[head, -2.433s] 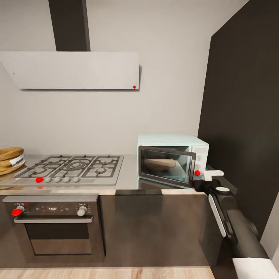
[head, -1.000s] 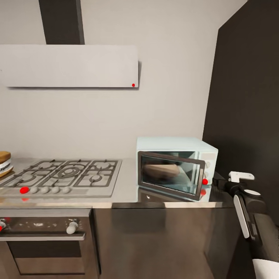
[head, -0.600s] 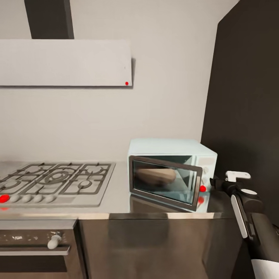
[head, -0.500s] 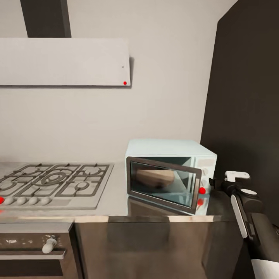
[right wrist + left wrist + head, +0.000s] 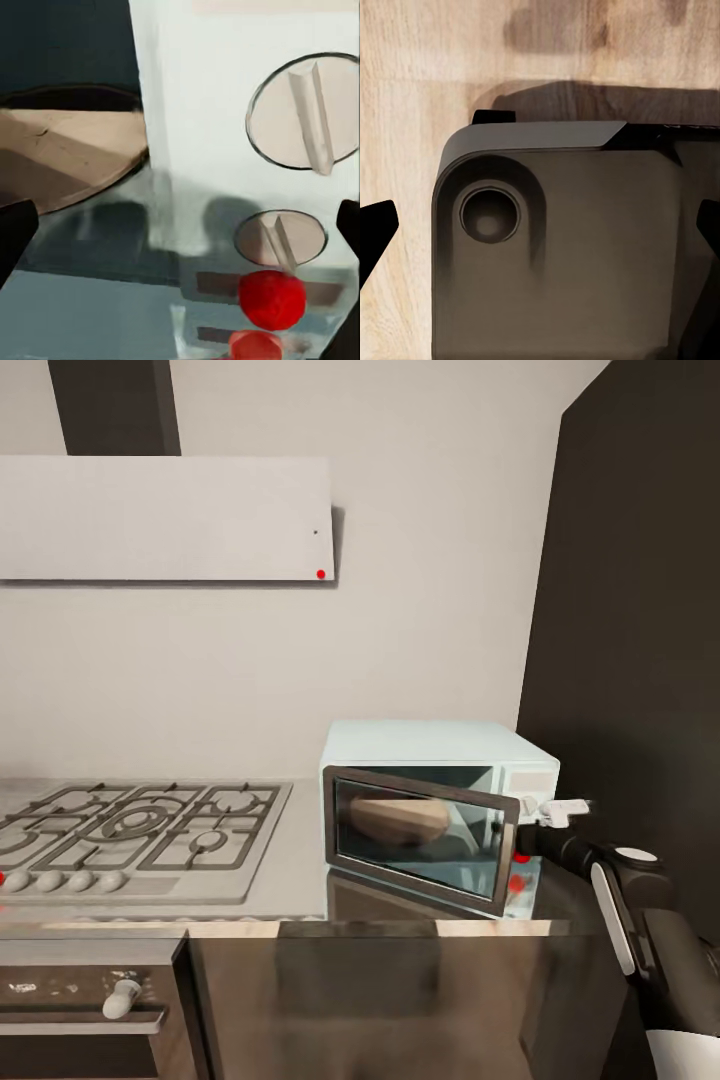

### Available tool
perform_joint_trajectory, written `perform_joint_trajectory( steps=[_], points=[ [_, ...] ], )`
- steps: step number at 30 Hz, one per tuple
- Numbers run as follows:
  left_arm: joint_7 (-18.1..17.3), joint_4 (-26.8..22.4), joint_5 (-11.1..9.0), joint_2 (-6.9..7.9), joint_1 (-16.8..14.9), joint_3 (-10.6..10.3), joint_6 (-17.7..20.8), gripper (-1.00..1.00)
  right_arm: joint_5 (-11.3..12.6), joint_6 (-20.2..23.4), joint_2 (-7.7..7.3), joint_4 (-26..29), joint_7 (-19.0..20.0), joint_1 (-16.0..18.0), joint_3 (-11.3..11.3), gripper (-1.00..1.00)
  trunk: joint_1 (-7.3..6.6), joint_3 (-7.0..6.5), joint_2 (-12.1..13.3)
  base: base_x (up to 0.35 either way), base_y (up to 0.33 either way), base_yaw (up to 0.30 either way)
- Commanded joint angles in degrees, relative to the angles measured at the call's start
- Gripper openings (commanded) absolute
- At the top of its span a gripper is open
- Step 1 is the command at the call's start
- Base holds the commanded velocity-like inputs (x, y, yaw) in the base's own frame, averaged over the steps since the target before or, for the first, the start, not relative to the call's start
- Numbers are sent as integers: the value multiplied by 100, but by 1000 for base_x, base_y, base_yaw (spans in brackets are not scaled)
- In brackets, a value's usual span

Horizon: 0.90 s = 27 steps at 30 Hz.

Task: In the kitchen, take the popcorn bag from the countertop, put it into the microwave, and heat it until the popcorn is cooked so the cooked popcorn ends up inside the bag.

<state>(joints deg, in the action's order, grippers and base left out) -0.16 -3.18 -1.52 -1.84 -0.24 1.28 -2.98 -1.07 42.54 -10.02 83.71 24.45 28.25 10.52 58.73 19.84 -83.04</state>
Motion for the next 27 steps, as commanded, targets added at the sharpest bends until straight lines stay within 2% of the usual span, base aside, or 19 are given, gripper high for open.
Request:
perform_joint_trajectory(
  steps=[1, 4, 5, 8, 11, 18, 27],
  points=[
    [-2, 2, -16, -1, -2, 12, -16, 100, -21, 27, 0, 5, 64, 5, -156, 100, 0, 7, -4, 0, 0, 0],
    [-2, 2, -16, -1, -2, 12, -13, 100, -24, 27, 1, 5, 149, 5, -448, 100, 0, 7, -4, 0, 0, 0],
    [-2, 2, -16, -1, -2, 12, -14, 100, -24, 27, 1, 5, 203, 5, -476, 100, 0, 7, -4, 0, 0, 0],
    [-2, 2, -16, -1, -2, 12, -16, 100, -26, 27, -48, 5, 842, 5, -520, 100, 0, 7, -4, 0, 0, 0],
    [-2, 2, -16, -1, -2, 12, -16, 100, -45, 27, -68, -2, 1182, 5, -519, 100, 0, 7, -4, 0, 0, 0],
    [-2, 2, -21, -10, -2, 25, -12, 100, -59, 50, -45, -4, 1234, 5, -516, 100, 0, 7, -4, -18, 20, 0],
    [0, 2, -24, -23, -2, 30, -11, 100, -30, 77, -72, -11, 1222, 5, -472, 100, 0, 7, -4, -126, 150, 0]
  ],
)
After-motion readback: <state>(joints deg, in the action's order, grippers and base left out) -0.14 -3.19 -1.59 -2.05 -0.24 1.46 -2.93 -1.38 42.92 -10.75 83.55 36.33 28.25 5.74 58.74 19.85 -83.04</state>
